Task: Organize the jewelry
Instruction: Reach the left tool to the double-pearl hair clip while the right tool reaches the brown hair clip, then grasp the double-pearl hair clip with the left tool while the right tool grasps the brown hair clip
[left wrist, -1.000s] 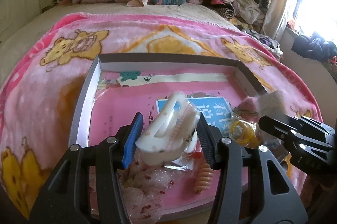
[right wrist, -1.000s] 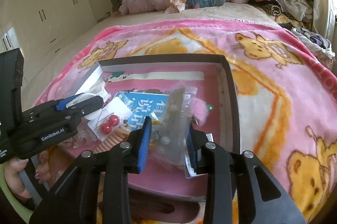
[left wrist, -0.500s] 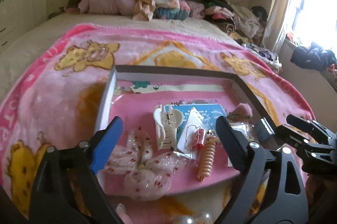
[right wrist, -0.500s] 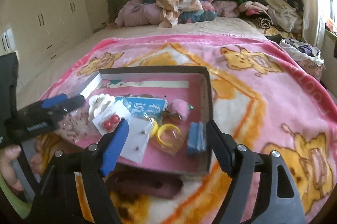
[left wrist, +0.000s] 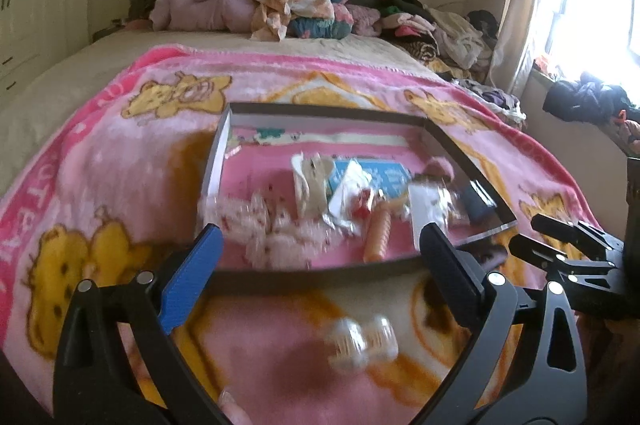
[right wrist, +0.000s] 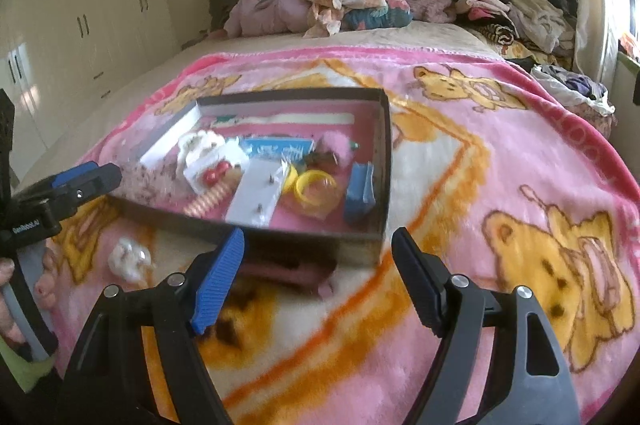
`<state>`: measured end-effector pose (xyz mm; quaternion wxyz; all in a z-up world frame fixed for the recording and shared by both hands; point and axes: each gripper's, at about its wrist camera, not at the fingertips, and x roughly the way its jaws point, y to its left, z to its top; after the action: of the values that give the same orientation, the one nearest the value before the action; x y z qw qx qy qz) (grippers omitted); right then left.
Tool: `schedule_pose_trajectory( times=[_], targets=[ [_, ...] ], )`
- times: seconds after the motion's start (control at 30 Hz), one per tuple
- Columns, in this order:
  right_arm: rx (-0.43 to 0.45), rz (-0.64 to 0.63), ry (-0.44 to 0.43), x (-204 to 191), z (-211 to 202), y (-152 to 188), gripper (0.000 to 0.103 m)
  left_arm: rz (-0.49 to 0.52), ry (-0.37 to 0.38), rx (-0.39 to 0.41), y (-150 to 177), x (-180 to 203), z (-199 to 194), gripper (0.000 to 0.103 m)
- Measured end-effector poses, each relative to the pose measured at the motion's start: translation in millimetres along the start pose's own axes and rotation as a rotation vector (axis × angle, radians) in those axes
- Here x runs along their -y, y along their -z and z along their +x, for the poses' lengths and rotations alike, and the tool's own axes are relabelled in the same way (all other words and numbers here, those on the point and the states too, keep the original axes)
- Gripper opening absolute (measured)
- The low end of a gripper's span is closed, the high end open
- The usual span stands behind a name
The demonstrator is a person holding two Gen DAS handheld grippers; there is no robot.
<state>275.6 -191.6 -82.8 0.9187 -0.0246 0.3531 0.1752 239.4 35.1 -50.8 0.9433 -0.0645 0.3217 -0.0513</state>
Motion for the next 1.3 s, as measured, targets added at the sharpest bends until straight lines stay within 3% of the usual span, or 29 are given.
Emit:
schedule_pose_trajectory(
  times=[0.3, 0.53, 0.63, 0.77, 0.83, 1.07, 1.3],
  targets=[
    [-0.015, -0.185, 0.081, -25.0, 10.6, 24.6, 0.073, 0.020, -0.011, -0.076, 29.1, 9.0, 4.0, 0.090],
    [-0.026, -0.347, 0.177, -53.0, 35.4, 28.4, 0.059, -0.010, -0.020, -0.150, 40.8, 10.6, 19.6, 0.090],
    [-0.014, -0.411, 0.229, -63.0, 43.3, 28.2, 0.053, -0.022, -0.008, -0.174, 43.3, 11.5, 26.3, 0.081],
    [-0.002, -0.478, 0.279, -69.3, 50.2, 32.6, 0.039, -0.007, -0.022, -0.197, 46.1, 12.0, 31.6, 0.053],
    [0.012, -0.493, 0.275, -71.2, 48.3, 35.3, 0.035, -0.006, -0.005, -0.199, 47.3, 12.2, 30.6, 0.038],
    [0.042, -0.460, 0.170, -73.2, 29.6, 36.3, 0.027, 0.017, 0.017, -0.168, 43.6, 17.1, 14.0, 0.038],
    [0.072, -0.334, 0.048, -69.9, 7.1, 35.5, 0.027, 0.005, 0.018, -0.107, 25.2, 13.3, -6.7, 0.038]
  ],
)
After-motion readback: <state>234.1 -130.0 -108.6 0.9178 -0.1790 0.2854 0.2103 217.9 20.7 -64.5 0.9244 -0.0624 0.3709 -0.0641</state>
